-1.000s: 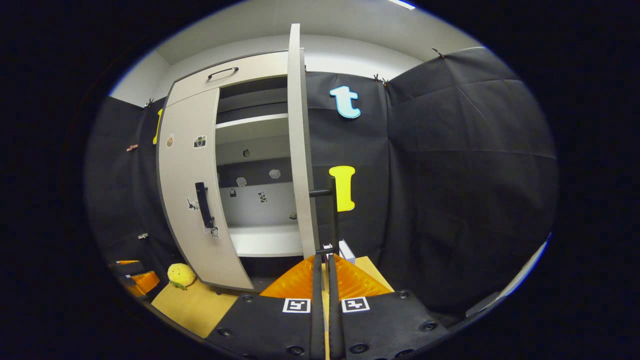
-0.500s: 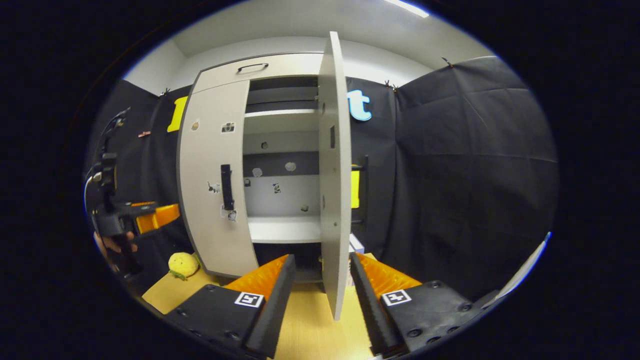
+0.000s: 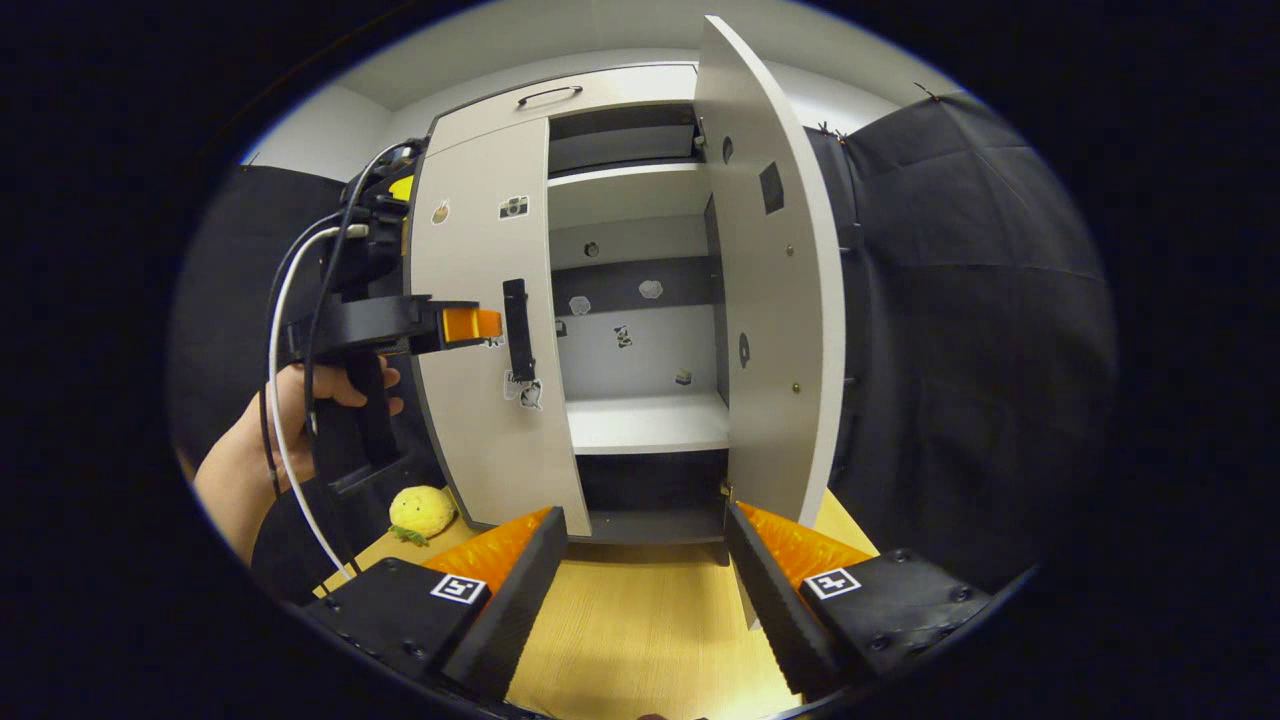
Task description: Open the right door of the double-door shoe cabinet with the right hand, and open the left door with the left hand.
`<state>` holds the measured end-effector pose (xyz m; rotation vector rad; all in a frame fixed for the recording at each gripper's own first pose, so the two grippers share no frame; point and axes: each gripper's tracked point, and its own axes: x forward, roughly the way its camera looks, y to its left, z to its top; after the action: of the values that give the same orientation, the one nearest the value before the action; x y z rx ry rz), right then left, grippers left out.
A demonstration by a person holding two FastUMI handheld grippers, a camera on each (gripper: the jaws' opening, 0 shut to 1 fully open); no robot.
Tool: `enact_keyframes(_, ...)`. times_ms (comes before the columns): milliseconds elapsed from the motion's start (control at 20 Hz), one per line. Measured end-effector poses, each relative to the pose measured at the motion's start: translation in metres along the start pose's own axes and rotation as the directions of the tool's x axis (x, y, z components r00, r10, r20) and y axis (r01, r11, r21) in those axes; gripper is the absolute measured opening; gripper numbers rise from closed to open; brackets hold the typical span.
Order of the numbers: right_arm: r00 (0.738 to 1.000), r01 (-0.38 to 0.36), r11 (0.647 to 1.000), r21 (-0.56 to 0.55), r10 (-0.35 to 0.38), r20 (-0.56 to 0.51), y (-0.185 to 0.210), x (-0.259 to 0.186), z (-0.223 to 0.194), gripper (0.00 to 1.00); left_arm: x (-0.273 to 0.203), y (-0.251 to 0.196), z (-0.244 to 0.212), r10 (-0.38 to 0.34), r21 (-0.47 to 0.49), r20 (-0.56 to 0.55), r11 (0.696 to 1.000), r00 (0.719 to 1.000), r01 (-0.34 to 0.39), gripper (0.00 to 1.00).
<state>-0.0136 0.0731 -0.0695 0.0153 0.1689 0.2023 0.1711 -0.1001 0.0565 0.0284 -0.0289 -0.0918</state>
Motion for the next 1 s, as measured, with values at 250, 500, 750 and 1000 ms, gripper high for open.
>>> enact_keyframes(250,0.999,-0.043,0.999,-0.005,0.043,0.012,0.005,0.018,0.001,0.99,0.044,-0.015,-0.006,0.007,0.027,-0.010,1.000,1.000,-0.007,0.81)
enact_keyframes(500,0.996,-0.094,0.995,-0.036,0.094,-0.001,0.011,0.027,-0.008,1.00,0.070,-0.013,-0.019,0.038,0.036,-0.039,0.999,0.999,-0.037,0.67)
enact_keyframes(750,0.990,-0.139,0.989,-0.048,0.139,-0.019,0.016,0.036,-0.014,1.00,0.072,-0.023,-0.020,0.033,0.013,-0.030,0.999,0.999,-0.033,0.43)
enact_keyframes(1000,0.987,-0.156,0.987,-0.047,0.155,-0.030,0.011,0.043,-0.014,1.00,0.073,-0.022,-0.024,0.030,0.017,-0.017,0.999,0.999,-0.030,0.24)
